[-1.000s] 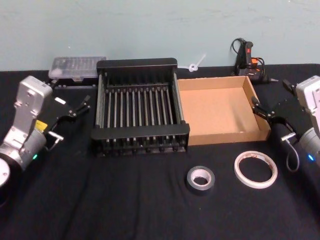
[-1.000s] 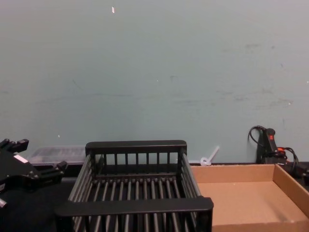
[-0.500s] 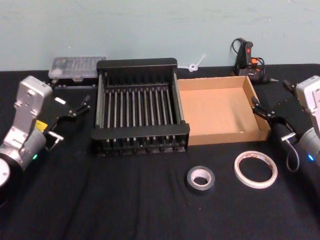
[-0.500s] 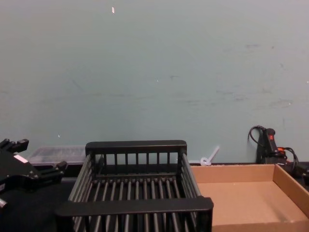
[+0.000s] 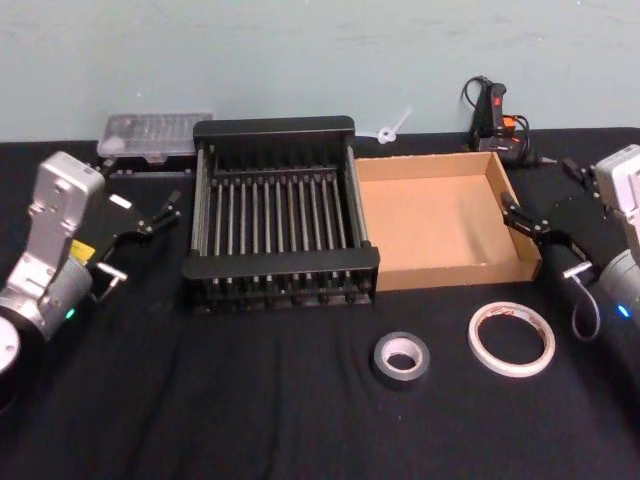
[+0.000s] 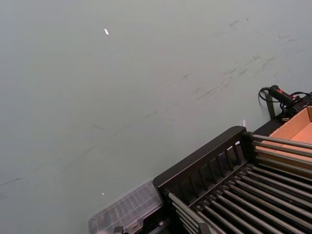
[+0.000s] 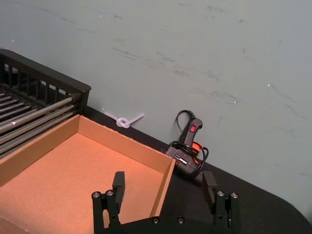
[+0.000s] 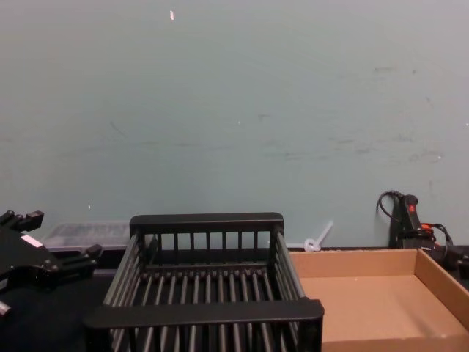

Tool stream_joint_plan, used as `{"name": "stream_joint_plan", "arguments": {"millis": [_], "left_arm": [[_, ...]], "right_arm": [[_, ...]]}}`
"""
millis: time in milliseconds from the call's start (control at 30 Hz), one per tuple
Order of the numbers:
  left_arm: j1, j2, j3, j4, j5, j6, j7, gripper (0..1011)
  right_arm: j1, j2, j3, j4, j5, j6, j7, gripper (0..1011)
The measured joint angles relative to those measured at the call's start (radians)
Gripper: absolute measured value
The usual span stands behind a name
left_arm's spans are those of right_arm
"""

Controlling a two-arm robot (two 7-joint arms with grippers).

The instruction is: Pick up the white tape and place it into the black box , Pick up the silver tape and place it into the brown box.

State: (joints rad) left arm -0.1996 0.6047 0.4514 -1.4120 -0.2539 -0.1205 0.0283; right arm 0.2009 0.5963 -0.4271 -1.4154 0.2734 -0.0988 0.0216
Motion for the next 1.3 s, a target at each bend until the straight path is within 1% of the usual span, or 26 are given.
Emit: {"name": "stream_joint_plan", "arguments": {"millis": [167, 333, 533, 567, 667, 800, 900, 1033, 1133, 1200, 1233, 1300], "left_arm": [[0.0, 0.0, 0.0, 0.0, 0.0, 0.0, 0.0, 1001], [0.0, 0.0, 0.0, 0.0, 0.0, 0.0, 0.0, 1001], [0.0, 0.0, 0.0, 0.0, 0.0, 0.0, 0.0, 1001], [0.0, 0.0, 0.0, 0.0, 0.0, 0.0, 0.0, 1001], [0.0, 0.0, 0.0, 0.0, 0.0, 0.0, 0.0, 1001], [0.0, 0.0, 0.0, 0.0, 0.0, 0.0, 0.0, 1001], [0.0, 0.0, 0.0, 0.0, 0.0, 0.0, 0.0, 1001], [0.0, 0.0, 0.0, 0.0, 0.0, 0.0, 0.0, 1002], [0.0, 0.0, 0.0, 0.0, 0.0, 0.0, 0.0, 1001], [0.0, 0.0, 0.0, 0.0, 0.0, 0.0, 0.0, 1001], [0.0, 0.0, 0.0, 0.0, 0.0, 0.0, 0.0, 1001], [0.0, 0.0, 0.0, 0.0, 0.0, 0.0, 0.0, 1001]], "right_arm": [[-0.012, 0.002, 0.026, -0.024, 0.027, 0.028, 0.031, 1002], [-0.028, 0.013, 0.054, -0.06, 0.055, 0.06, 0.058, 1002], [-0.061, 0.041, 0.101, -0.134, 0.101, 0.125, 0.096, 1002], [-0.061, 0.041, 0.101, -0.134, 0.101, 0.125, 0.096, 1002], [-0.081, 0.059, 0.126, -0.173, 0.124, 0.164, 0.115, 1002], [-0.099, 0.074, 0.148, -0.203, 0.147, 0.195, 0.138, 1002], [-0.123, 0.091, 0.175, -0.233, 0.177, 0.232, 0.168, 1002], [-0.147, 0.104, 0.196, -0.258, 0.196, 0.263, 0.191, 1003], [-0.165, 0.113, 0.207, -0.275, 0.203, 0.277, 0.205, 1003], [-0.19, 0.122, 0.221, -0.293, 0.213, 0.292, 0.22, 1002], [-0.19, 0.122, 0.221, -0.293, 0.213, 0.292, 0.22, 1002], [-0.21, 0.129, 0.233, -0.307, 0.224, 0.31, 0.232, 1002]]}}
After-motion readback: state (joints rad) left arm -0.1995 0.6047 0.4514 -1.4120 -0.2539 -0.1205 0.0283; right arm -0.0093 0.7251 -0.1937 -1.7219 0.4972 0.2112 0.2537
